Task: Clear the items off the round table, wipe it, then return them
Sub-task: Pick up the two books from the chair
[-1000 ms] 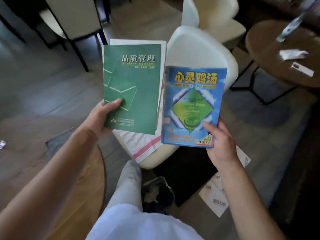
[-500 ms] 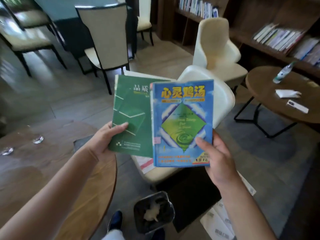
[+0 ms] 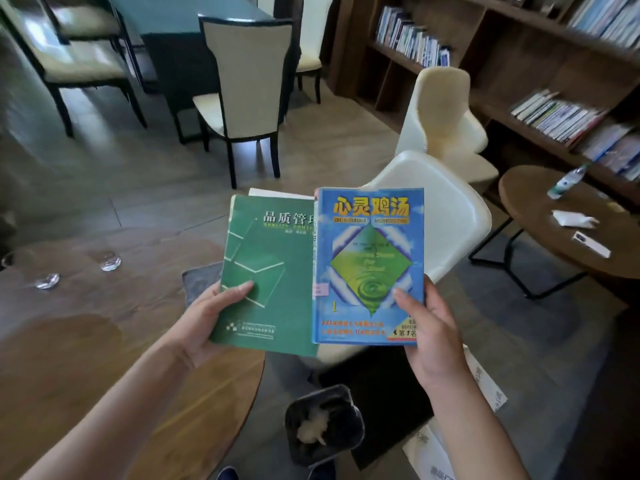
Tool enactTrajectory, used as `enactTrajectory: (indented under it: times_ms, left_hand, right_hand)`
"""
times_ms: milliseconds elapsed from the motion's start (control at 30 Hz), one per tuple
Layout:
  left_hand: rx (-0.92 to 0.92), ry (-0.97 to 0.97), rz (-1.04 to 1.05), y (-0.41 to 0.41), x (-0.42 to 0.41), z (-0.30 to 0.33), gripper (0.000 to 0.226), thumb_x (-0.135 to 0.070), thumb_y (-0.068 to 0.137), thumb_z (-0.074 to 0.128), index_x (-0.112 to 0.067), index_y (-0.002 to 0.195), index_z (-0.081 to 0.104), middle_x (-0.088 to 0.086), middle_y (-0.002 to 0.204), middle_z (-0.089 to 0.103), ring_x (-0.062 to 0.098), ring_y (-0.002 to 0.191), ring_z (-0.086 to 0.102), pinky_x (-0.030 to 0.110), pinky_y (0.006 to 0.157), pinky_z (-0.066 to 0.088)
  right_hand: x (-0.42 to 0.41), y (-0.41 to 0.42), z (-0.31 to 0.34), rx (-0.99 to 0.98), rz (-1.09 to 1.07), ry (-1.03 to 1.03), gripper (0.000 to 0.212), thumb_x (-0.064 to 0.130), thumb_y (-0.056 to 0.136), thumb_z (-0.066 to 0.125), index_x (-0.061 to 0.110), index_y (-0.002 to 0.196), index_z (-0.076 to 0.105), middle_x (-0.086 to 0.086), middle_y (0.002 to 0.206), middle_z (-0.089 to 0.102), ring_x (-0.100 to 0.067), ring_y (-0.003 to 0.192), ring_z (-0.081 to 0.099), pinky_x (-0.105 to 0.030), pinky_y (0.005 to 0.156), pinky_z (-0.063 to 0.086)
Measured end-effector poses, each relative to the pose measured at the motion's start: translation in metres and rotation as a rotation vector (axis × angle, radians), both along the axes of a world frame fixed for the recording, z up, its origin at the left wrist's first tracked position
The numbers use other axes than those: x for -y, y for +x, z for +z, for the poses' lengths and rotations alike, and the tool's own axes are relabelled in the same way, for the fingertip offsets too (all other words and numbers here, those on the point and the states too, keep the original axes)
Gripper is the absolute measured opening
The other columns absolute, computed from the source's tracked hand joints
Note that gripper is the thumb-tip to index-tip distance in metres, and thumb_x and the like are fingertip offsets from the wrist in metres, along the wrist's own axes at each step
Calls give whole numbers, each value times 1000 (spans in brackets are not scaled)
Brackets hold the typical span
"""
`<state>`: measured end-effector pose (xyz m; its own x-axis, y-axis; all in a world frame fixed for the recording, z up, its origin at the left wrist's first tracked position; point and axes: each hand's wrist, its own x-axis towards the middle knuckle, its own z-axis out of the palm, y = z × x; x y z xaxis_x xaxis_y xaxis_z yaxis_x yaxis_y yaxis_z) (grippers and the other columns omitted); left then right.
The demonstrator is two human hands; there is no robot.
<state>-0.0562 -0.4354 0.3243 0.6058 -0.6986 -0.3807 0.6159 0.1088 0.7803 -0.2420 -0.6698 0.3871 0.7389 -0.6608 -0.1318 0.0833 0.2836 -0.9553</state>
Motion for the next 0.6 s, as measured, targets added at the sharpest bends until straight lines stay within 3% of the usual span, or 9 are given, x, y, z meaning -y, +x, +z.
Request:
enactTrajectory:
  times_ms: [100,167,267,400,600]
  left_hand:
    - [13,-32,30,9,-43,7,82,-37,38,105,-13,108,71,17,98,76,29,76,76,42,71,65]
    - [30,-38,68,6,-68,13,61,-30,52,100,-13,104,71,15,92,77,27,71,76,40,64,65]
    - [64,-20,194,-4,-107,20,30,-15,81,68,-12,111,65,11,87,76,23,65,75,35,58,63]
    - [109,-49,304,-23,-157,21,38,-11,86,56,-18,122,62,8,88,76,19,63,74,30,55,61]
    - [140,49,574,-67,-222,10,52,-11,85,61,-25,135,59,5,99,77,16,70,74,30,58,62]
  right_hand:
    - [-38,11,-1,17,2,10,35,12,85,64,25,115,76,-8,118,75,-26,109,70,-50,104,50]
    - [-58,16,-1,1,16,-17,42,12,85,64,21,126,69,-8,122,74,-27,112,69,-52,107,48]
    - [-83,25,1,19,78,-61,49,10,87,62,24,134,64,-5,127,73,-26,116,68,-51,108,49]
    - [-105,35,-3,19,190,-112,47,0,96,57,29,133,65,-1,128,73,-25,119,68,-52,110,48]
    - [-127,44,-32,-27,339,-86,49,0,99,58,30,137,63,-4,131,72,-35,125,65,-57,111,48]
